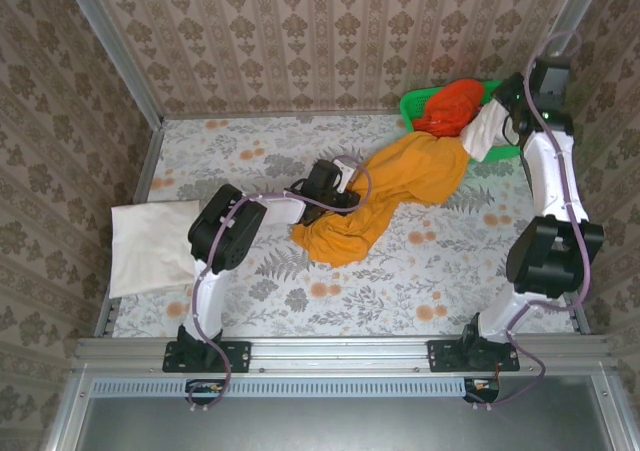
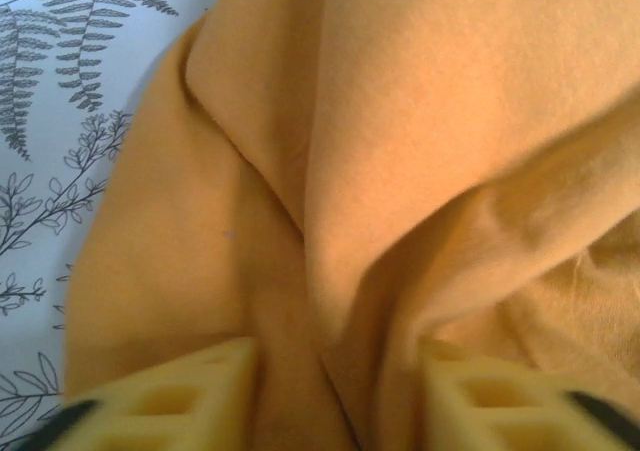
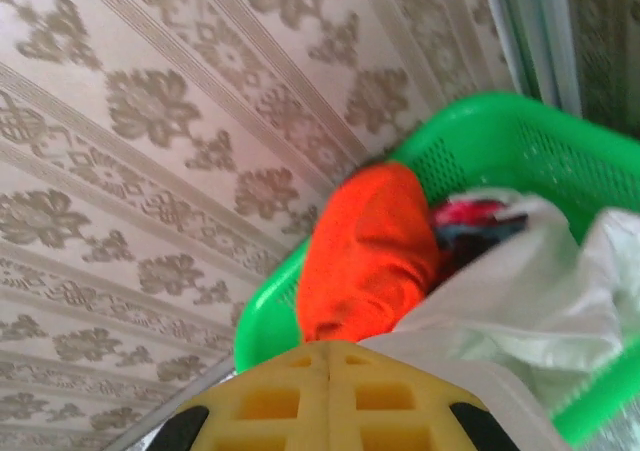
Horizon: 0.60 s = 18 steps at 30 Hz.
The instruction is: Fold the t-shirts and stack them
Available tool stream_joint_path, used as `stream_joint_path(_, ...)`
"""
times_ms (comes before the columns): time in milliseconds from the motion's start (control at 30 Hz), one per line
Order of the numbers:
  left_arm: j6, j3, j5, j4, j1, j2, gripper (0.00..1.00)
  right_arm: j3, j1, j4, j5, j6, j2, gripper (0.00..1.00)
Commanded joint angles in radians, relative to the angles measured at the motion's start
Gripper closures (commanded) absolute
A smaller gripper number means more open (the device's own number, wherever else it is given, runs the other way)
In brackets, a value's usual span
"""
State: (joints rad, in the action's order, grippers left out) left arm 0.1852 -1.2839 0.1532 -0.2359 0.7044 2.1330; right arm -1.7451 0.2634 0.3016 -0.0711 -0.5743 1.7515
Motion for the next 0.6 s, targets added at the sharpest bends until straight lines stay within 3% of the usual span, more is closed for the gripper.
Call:
stream_joint_path(0,0.038,0.008,-0.006,-0.012,-0.008,0.018,0.87,-0.156,-0.005,0.023,0.007,0.062,0.11,1.0)
stream_joint_path(67,0.047,0.022,-0.005,-0.024,-0.01,0.006,1.0,-0.259,-0.007,0.025,0.014,0.078,0.19,1.0)
stream_joint_path(167,0.041,0.056,-0.009,-0.036,-0.013,-0.032,1.0,-0.313,-0.047,-0.064,0.063,0.194,0.266,1.0)
stream_joint_path(300,0.028,0.116,-0.018,-0.057,-0.013,-0.11,1.0,-0.472,-0.108,0.003,0.145,0.328,0.383,0.99)
stream_joint_path(333,0.027,0.135,-0.022,-0.061,-0.014,-0.134,1.0,-0.509,-0.118,0.018,0.151,0.353,0.416,0.86)
stream_joint_path(367,0.027,0.148,-0.027,-0.064,-0.013,-0.154,1.0,-0.544,-0.123,0.035,0.151,0.364,0.448,0.68)
stream_joint_path(400,0.027,0.163,-0.034,-0.067,-0.014,-0.178,1.0,-0.583,-0.128,0.063,0.155,0.372,0.482,0.41)
stream_joint_path(433,0.028,0.172,-0.041,-0.066,-0.014,-0.199,1.0,-0.616,-0.132,0.09,0.168,0.383,0.506,0.21)
stream_joint_path(500,0.029,0.187,-0.045,-0.059,-0.02,-0.233,1.0,-0.631,-0.142,0.125,0.184,0.4,0.521,0.07)
stream_joint_path(567,0.034,0.195,-0.044,-0.048,-0.028,-0.258,1.0,-0.571,-0.151,0.121,0.175,0.403,0.489,0.04)
